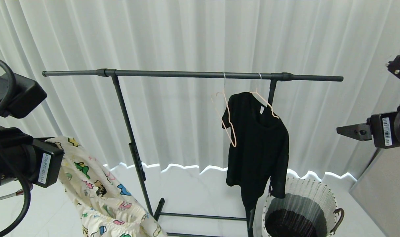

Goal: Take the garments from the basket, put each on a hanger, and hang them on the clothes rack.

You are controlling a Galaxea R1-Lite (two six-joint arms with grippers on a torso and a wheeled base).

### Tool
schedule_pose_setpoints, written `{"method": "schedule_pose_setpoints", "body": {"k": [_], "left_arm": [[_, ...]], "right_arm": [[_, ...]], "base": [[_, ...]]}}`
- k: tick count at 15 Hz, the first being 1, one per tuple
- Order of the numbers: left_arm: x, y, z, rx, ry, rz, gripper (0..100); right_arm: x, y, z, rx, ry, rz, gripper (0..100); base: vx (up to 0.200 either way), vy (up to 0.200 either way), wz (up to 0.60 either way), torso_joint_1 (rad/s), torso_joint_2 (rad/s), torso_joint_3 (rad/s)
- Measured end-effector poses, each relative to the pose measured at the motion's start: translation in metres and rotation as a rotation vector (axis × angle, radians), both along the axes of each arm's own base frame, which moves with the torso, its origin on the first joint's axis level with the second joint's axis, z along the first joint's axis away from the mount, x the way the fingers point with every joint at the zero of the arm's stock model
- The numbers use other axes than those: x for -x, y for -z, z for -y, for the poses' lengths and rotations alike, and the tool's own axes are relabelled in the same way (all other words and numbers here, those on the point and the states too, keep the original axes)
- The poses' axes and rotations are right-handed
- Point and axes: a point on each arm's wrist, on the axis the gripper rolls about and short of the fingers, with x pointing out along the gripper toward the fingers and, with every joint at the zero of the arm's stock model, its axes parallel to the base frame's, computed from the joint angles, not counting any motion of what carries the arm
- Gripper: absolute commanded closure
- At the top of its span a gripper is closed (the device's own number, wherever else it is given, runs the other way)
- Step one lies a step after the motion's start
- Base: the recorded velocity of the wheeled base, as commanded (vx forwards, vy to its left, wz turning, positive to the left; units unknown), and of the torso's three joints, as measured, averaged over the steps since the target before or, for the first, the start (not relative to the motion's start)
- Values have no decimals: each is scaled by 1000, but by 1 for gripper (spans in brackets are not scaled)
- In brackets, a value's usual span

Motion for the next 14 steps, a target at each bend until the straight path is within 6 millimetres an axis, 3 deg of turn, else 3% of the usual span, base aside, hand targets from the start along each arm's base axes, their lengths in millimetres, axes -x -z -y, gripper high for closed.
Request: {"method": "schedule_pose_setpoints", "body": {"k": [1, 7, 14], "left_arm": [[0, 0, 0, 0, -2, 0, 100], [2, 2, 0, 1, 5, -2, 100], [5, 3, 5, -5, 37, -3, 100]], "right_arm": [[0, 1, 0, 1, 0, -1, 0], [-8, 5, -6, -61, -40, 64, 0], [-13, 25, -14, -86, -225, 68, 0]], "base": [[0, 200, 0, 2, -7, -2], [0, 0, 0, 0, 0, 0], [200, 0, 0, 2, 0, 0]]}}
